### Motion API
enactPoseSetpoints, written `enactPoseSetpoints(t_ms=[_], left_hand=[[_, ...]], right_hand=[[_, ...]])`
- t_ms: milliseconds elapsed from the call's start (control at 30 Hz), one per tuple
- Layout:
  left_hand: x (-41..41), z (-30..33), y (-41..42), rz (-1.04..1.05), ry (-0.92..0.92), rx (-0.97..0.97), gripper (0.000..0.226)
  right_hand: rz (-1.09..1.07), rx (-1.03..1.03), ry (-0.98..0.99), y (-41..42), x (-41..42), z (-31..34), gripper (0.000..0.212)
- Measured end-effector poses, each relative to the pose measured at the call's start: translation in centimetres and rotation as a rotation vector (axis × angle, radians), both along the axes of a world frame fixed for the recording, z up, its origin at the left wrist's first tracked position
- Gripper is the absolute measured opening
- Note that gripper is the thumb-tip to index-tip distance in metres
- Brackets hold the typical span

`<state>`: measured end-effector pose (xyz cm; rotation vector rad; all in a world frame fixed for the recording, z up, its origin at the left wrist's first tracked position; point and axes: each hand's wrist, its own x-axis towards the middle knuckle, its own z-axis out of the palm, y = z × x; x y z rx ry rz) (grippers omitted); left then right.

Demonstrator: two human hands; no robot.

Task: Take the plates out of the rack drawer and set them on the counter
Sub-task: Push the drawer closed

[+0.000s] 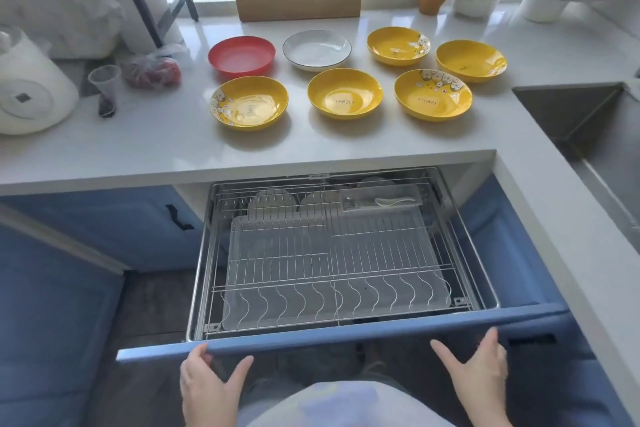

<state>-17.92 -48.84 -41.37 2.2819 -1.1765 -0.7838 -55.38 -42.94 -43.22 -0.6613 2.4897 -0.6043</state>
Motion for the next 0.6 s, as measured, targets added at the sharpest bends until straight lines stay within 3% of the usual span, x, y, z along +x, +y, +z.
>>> enactPoseSetpoints(t_ms=[167,367,600], left_hand=[[-0.5,0.2,-0.5,0.163,-0.003,0.079,0.09],[1.3,0.4,-3.0,0.208,-0.062,0.182,0.132],[0.2,0.2,-6.2,0.207,-0.057,0.168,0.138]], right_hand=[[-0.048,0.095,0.014,-2.8,-0.3,-0.2,0.102],[-0.073,0.156,0.053,-4.6,-0.4,0.0,0.112],[-0.079,0.158,0.063,-7.9,-0.7,0.4,0.108]])
